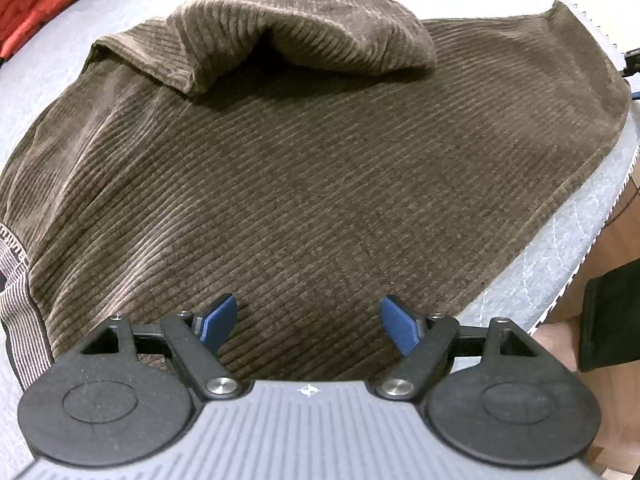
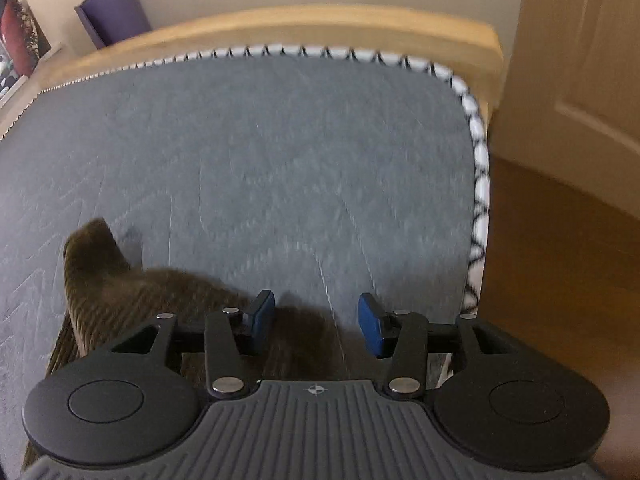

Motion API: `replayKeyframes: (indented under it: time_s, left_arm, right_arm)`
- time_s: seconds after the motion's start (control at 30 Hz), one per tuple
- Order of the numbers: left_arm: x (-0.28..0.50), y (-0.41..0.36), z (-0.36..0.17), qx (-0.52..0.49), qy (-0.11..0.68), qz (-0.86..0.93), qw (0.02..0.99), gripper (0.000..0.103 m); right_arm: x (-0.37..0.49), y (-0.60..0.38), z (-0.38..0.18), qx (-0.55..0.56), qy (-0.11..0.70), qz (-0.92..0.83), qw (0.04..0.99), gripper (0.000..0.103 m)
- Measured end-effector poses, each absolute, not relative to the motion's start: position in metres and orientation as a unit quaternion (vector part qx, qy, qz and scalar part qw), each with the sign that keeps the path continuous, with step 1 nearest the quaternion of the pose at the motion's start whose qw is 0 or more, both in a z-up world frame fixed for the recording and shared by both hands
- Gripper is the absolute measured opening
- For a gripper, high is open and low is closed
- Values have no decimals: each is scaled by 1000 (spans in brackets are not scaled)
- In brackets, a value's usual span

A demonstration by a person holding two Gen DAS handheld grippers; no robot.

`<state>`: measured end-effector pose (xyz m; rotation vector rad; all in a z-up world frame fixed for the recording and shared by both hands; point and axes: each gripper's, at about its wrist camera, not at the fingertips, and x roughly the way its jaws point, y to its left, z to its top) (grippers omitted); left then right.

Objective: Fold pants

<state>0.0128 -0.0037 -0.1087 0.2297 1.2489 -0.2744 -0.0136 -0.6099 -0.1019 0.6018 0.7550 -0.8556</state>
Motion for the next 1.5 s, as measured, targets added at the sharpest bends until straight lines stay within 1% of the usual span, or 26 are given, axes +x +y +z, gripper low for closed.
replayKeyframes:
  time_s: [0.07, 0.1, 0.13, 0.17, 0.23, 0.3, 0.33, 0.37, 0.4, 0.5, 0.57, 0.6, 0.63, 0.7, 0.77, 0.8, 0.83, 0.9, 1.0, 1.07, 1.1, 1.13, 1.3, 1.37, 1.5]
  left_arm:
    - [11, -4, -109, 110, 580, -130, 797, 84]
    - [10, -5, -108, 111, 579, -130, 797, 84]
    - [9, -5, -109, 113, 579, -130, 797, 84]
    - [8, -5, -109, 115, 579, -129, 797, 84]
    - [7, -4, -108, 114, 577, -125, 799, 84]
    - [7, -1, -107, 111, 576, -122, 801, 84]
    - [7, 1, -106, 110, 575, -121, 802, 84]
    - [7, 1, -106, 109, 574, -121, 802, 84]
    - [6, 2, -105, 111, 574, -122, 802, 84]
    - [2, 4, -105, 110, 575, -122, 802, 84]
    - [-1, 9, -108, 105, 580, -120, 799, 84]
    - [-1, 11, -110, 103, 583, -119, 797, 84]
    - [-2, 15, -112, 100, 587, -117, 795, 84]
    - [-3, 23, -120, 88, 601, -110, 786, 83]
    - [-4, 34, -130, 63, 622, -106, 773, 83]
    - [-6, 37, -130, 59, 622, -110, 773, 82]
    - [-7, 37, -129, 62, 623, -114, 771, 82]
    - [-10, 39, -128, 67, 627, -119, 767, 80]
    - [-19, 40, -128, 89, 629, -131, 762, 79]
    - [-22, 44, -124, 86, 625, -134, 764, 76]
    - [-23, 49, -122, 72, 622, -132, 769, 74]
    - [-23, 59, -117, 51, 616, -126, 776, 74]
    - [-20, 111, -84, -7, 555, -45, 831, 75]
    - [-22, 135, -81, -34, 545, -7, 838, 75]
    - [-21, 168, -78, -47, 530, 47, 845, 76]
  right_arm:
    - [-13, -609, -103, 283, 352, -400, 797, 49]
    - [-13, -607, -104, 284, 350, -401, 798, 45]
    - [-14, -606, -104, 289, 346, -401, 797, 22]
    - [-14, -605, -104, 304, 337, -394, 800, 14]
    - [-17, -599, -93, 301, 308, -411, 804, 11]
    - [-29, -586, -59, 284, 219, -439, 824, 11]
    - [-31, -578, -47, 261, 195, -450, 831, 11]
    - [-30, -571, -42, 233, 192, -467, 831, 11]
    - [-27, -569, -46, 222, 208, -478, 824, 11]
    - [-28, -582, -74, 254, 291, -527, 757, 13]
    - [-39, -588, -83, 296, 301, -557, 716, 13]
    - [-43, -587, -79, 300, 291, -569, 709, 16]
    - [-44, -584, -71, 296, 271, -568, 718, 16]
    - [-41, -571, -54, 282, 227, -530, 767, 16]
    - [-34, -559, -43, 265, 207, -476, 812, 23]
    - [-27, -554, -42, 272, 209, -425, 837, 31]
    - [-21, -549, -44, 285, 217, -383, 851, 33]
    - [-6, -538, -49, 302, 250, -322, 862, 33]
    - [11, -514, -47, 291, 286, -271, 872, 33]
    - [16, -495, -43, 269, 299, -254, 879, 36]
    - [17, -485, -41, 264, 308, -250, 879, 39]
    - [16, -479, -43, 262, 320, -250, 875, 41]
    - [-1, -439, -68, 292, 391, -285, 825, 42]
    - [-14, -423, -81, 318, 406, -313, 797, 42]
    - [-35, -405, -109, 337, 425, -359, 760, 42]
